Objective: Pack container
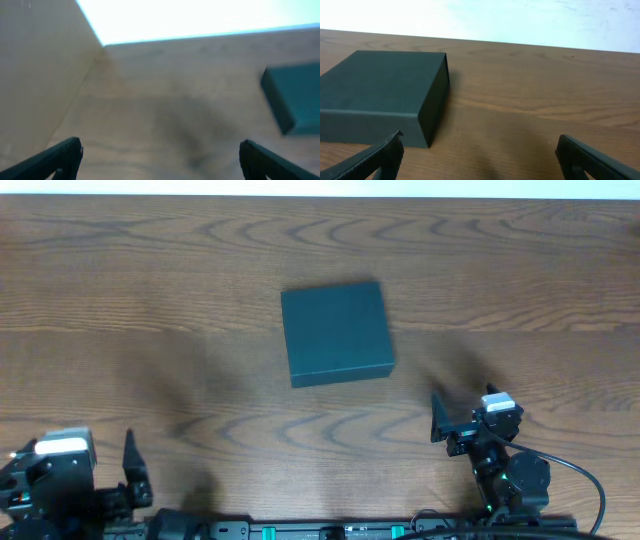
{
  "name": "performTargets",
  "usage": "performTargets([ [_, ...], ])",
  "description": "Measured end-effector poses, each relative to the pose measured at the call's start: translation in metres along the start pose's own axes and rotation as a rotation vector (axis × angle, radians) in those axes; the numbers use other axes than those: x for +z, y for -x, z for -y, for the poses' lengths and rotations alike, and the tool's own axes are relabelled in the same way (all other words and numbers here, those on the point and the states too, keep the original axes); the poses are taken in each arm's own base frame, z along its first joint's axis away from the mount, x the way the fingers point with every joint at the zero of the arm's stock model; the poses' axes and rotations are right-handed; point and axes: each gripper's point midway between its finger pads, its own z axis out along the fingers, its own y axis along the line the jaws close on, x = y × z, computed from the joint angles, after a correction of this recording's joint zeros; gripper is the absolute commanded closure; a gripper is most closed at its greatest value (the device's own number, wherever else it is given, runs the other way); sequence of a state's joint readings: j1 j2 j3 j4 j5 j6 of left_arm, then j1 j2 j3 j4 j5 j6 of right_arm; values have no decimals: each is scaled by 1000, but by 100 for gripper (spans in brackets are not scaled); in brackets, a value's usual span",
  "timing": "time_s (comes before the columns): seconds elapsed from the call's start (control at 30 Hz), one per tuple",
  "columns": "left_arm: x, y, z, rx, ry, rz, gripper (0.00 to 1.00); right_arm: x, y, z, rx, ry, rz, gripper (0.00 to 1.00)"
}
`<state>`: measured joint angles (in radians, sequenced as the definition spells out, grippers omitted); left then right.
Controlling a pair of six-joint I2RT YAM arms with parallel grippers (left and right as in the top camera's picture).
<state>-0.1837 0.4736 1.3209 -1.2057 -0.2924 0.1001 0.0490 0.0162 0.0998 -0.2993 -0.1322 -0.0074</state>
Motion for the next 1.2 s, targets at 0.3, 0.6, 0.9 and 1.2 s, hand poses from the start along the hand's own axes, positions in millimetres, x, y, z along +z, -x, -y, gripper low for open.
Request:
performTargets([
  [0.3,68,-16,35,-98,-71,174,2,1,-1,0,0,0,-2,1],
  [0.6,146,-104,68,-103,-119,202,2,1,-1,0,0,0,0,1],
  [0.9,169,-144,76,-121,-123,139,2,1,-1,0,0,0,0,1],
  [1.2,177,-168,80,-118,-129,62,2,0,-1,0,0,0,1,1],
])
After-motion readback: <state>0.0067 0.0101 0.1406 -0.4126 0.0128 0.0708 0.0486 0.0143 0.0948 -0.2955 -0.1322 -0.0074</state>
